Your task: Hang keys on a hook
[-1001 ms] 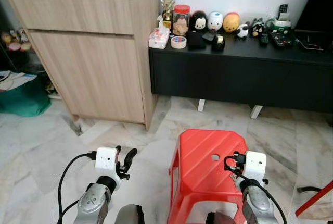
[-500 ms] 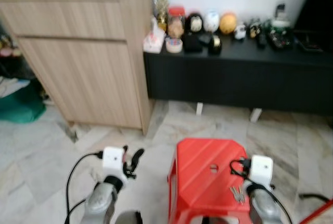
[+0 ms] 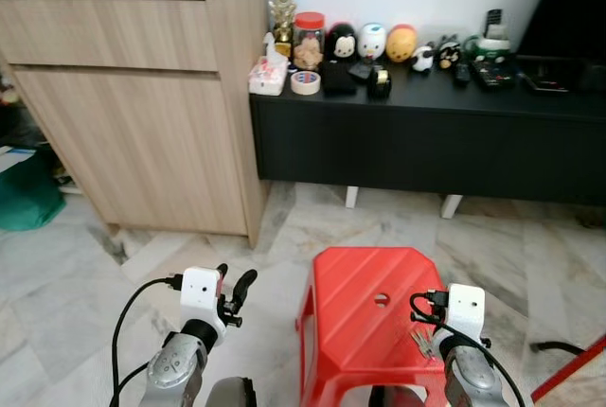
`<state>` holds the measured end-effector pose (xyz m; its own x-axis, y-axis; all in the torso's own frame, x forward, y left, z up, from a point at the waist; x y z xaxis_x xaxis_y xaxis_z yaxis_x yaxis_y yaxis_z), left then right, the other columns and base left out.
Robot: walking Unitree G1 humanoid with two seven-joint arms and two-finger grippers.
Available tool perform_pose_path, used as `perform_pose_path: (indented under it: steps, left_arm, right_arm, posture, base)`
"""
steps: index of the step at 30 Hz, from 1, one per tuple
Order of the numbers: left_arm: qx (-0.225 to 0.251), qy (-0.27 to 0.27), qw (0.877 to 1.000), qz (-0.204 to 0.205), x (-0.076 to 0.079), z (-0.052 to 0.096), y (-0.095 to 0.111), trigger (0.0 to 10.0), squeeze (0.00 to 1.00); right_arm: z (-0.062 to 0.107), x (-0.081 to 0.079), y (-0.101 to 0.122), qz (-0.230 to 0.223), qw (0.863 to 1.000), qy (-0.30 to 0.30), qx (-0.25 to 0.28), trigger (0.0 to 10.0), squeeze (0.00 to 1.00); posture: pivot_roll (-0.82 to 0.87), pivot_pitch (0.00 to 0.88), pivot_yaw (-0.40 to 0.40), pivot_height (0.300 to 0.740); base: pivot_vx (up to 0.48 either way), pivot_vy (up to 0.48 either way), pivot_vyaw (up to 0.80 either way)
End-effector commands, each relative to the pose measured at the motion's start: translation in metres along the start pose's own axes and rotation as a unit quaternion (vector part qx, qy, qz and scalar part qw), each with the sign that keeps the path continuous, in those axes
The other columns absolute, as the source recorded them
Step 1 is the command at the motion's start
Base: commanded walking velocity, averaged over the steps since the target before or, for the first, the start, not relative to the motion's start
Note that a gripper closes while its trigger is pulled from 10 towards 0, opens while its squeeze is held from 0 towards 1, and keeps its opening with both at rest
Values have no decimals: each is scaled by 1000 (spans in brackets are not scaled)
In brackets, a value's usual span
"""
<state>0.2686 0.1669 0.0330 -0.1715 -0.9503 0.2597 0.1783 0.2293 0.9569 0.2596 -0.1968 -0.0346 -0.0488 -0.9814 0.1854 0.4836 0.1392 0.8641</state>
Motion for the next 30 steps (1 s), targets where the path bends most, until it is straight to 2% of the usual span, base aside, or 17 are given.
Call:
perform_pose_path:
  steps: [1, 2, 3, 4, 10, 17, 30]
  left_arm:
    - [-6, -6, 1000, -3, 1, 0, -1, 10000, 0]
    - [-6, -6, 1000, -3, 1, 0, -1, 10000, 0]
    - [-6, -6, 1000, -3, 1, 0, -1, 10000, 0]
    - [-8, -8, 1000, -4, 2, 0, -1, 10000, 0]
    - [-10, -11, 1000, -5, 4, -1, -2, 10000, 0]
    - [-10, -12, 1000, -6, 5, -1, -2, 10000, 0]
    - [-14, -15, 1000, -6, 6, 0, -2, 10000, 0]
  right_arm:
    - [1, -1, -9, 13, 999, 7, -34, 10000, 0]
    - [1, -1, -9, 13, 999, 7, -34, 10000, 0]
    - [1, -1, -11, 12, 999, 10, -43, 10000, 271]
    - [2, -2, -14, 12, 998, 18, -51, 10000, 1000]
    - [2, -7, -19, 39, 995, 44, -83, 10000, 1000]
    - [1, -11, -20, 56, 991, 69, -96, 10000, 1000]
    - [0, -10, -19, 57, 990, 73, -105, 10000, 1000]
  posture:
    - [34, 0, -29, 613]
    - [34, 0, -29, 613]
    - [33, 0, -28, 613]
    - [33, 0, -28, 613]
    - [34, 0, -27, 613]
    - [42, 0, -32, 613]
    - [41, 0, -29, 613]
  base:
    - [0, 0, 0]
    - [0, 0, 0]
    - [0, 0, 0]
    - [0, 0, 0]
    - [0, 0, 0]
    - [0, 0, 0]
    - [0, 0, 0]
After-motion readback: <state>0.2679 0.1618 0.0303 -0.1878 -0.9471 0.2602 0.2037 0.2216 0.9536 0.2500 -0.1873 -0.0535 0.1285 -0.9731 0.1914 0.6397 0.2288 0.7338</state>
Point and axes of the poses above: a point about 5 cm out from each wrist's last joint towards the gripper, its own z axis pointing back from the gripper into the wrist, its own y axis along the axis of the wrist's last joint, x = y × z, the point moved 1 cm from there along -z, pointing out of the wrist towards the gripper, and after that the axes turned 13 degrees about z, right-handed, at the moved point
